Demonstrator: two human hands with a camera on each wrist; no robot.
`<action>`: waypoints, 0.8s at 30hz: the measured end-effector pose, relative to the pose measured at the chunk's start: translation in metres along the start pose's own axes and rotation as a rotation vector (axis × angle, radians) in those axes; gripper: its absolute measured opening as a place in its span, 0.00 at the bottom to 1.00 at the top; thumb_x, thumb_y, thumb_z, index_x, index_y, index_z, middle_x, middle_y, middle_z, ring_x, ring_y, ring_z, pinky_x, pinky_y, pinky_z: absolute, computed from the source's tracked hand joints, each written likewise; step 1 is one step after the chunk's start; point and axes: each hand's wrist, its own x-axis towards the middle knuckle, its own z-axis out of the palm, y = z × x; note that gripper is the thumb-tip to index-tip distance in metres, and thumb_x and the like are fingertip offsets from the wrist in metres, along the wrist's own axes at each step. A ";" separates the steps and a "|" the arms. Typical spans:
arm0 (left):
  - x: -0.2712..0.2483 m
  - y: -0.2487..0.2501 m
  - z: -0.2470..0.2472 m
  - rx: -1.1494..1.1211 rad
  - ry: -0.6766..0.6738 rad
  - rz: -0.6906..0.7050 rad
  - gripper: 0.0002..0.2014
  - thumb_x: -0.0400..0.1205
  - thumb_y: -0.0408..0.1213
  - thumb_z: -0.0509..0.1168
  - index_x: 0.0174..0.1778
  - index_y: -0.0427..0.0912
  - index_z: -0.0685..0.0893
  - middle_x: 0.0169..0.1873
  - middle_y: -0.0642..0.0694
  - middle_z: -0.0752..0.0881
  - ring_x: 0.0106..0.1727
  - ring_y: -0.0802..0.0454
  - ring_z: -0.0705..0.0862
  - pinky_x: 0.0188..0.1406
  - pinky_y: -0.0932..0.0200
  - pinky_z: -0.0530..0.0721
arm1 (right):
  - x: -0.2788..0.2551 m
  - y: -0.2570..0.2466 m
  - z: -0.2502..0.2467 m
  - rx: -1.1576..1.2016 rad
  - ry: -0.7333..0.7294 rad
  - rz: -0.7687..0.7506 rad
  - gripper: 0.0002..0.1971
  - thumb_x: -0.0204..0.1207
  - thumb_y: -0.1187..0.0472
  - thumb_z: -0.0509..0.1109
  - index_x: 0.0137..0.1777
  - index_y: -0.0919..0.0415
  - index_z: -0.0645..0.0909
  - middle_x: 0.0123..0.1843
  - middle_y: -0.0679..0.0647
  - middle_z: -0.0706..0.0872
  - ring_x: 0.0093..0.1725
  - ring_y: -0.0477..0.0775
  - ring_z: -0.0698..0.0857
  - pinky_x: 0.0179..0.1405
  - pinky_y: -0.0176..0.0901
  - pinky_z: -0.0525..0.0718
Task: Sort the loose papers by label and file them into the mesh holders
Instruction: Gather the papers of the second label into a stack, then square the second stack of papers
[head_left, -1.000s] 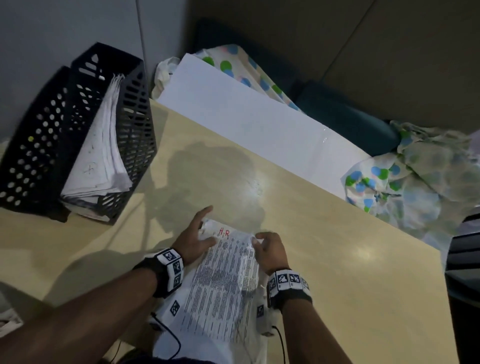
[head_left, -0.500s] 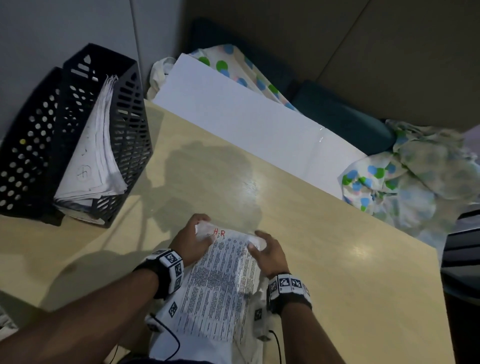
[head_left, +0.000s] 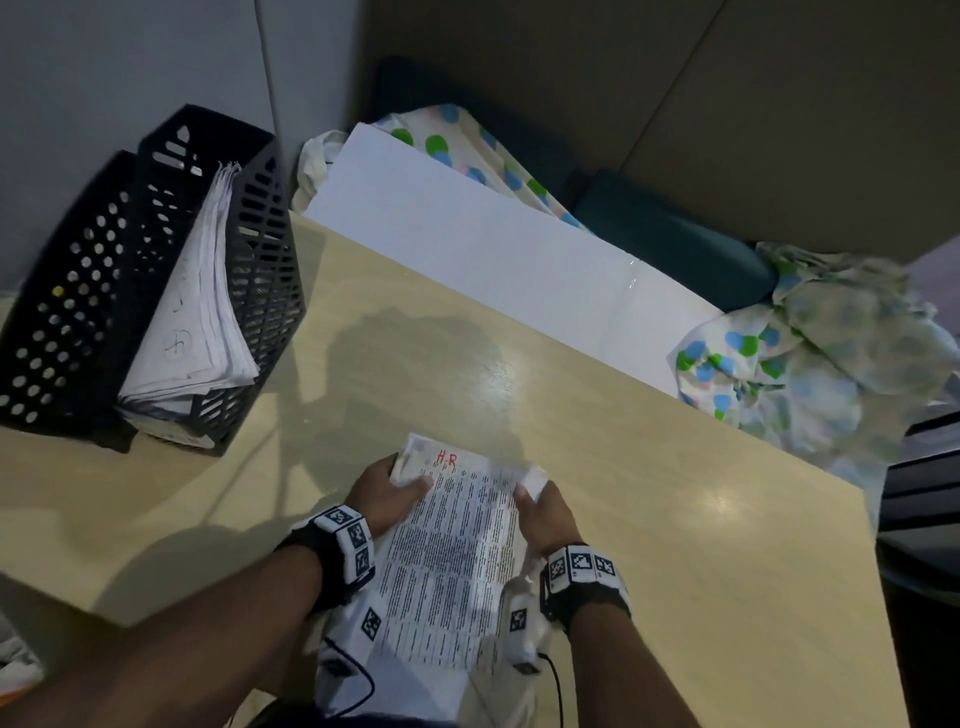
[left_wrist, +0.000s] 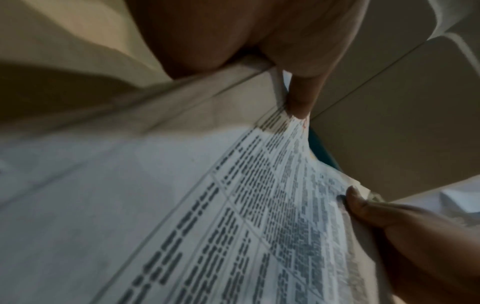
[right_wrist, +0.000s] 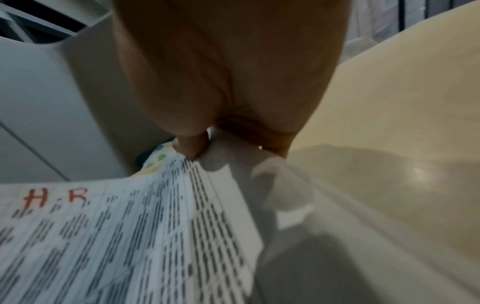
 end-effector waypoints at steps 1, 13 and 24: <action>-0.001 0.007 0.000 -0.019 0.017 0.016 0.12 0.78 0.39 0.70 0.57 0.49 0.85 0.52 0.47 0.90 0.52 0.49 0.88 0.61 0.50 0.83 | -0.004 -0.009 -0.008 0.044 0.045 -0.044 0.42 0.76 0.28 0.52 0.70 0.67 0.70 0.63 0.60 0.81 0.63 0.62 0.82 0.51 0.41 0.74; -0.077 0.115 -0.021 -0.208 0.132 0.639 0.08 0.78 0.41 0.68 0.51 0.48 0.84 0.46 0.53 0.88 0.48 0.61 0.87 0.45 0.68 0.84 | -0.120 -0.108 -0.090 0.596 0.651 -0.718 0.16 0.81 0.54 0.57 0.58 0.68 0.67 0.46 0.38 0.76 0.47 0.17 0.77 0.41 0.13 0.73; -0.085 0.090 -0.006 -0.077 0.166 0.420 0.10 0.80 0.38 0.68 0.50 0.60 0.80 0.37 0.76 0.86 0.42 0.75 0.84 0.40 0.81 0.77 | -0.111 -0.075 -0.052 0.530 0.474 -0.488 0.07 0.84 0.64 0.59 0.54 0.57 0.62 0.44 0.41 0.76 0.42 0.37 0.78 0.33 0.31 0.74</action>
